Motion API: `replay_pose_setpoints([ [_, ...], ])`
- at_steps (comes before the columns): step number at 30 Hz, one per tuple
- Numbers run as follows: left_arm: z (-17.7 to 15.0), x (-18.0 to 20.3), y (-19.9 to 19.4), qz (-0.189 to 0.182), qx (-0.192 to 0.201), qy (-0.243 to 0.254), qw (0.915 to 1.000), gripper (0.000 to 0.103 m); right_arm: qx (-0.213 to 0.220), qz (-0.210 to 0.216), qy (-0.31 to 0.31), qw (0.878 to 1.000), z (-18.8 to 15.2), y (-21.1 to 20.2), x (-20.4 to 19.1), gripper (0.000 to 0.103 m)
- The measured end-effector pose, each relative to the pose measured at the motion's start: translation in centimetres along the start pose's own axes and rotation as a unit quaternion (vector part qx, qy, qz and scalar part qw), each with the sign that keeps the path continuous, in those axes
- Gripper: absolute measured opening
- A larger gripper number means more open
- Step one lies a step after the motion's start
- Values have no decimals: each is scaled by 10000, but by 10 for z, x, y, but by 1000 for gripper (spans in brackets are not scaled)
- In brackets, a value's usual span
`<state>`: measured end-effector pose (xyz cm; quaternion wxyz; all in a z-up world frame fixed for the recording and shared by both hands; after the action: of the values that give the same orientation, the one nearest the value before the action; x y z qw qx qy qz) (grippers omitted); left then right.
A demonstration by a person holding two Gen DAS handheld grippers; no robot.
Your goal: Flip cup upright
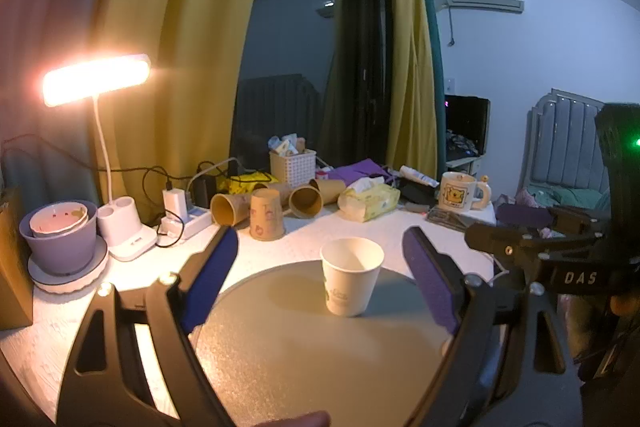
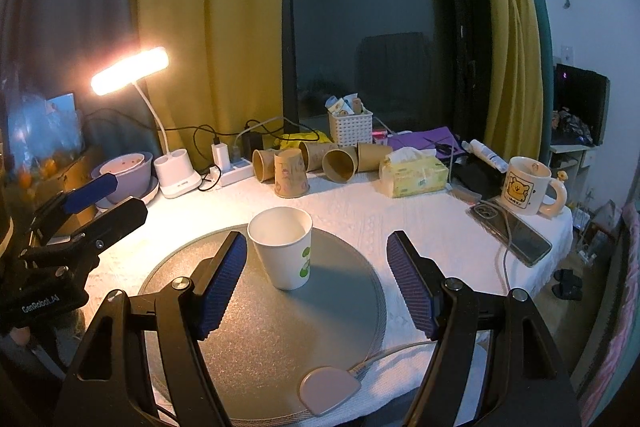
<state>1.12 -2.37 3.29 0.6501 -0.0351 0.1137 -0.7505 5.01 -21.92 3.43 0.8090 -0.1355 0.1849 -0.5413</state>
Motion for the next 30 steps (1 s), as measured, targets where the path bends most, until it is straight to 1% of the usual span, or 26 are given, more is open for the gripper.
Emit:
replay_pose_setpoints([
  [30,-2,2,2,-11,-33,5,10000,85,-40,4,12,10000,-2,3,0,76],
])
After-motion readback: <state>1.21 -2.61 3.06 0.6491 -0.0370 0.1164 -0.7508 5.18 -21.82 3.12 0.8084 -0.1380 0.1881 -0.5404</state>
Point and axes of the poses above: each gripper's, at about its wrist camera, not at the fingertips, and y roughly the way its jaws point, x to its right, z to its top, the point moved 2 cm from there along y, roughly the way its jaws point, and after that the axes turned 9 degrees about y, right-handed, at the moved point
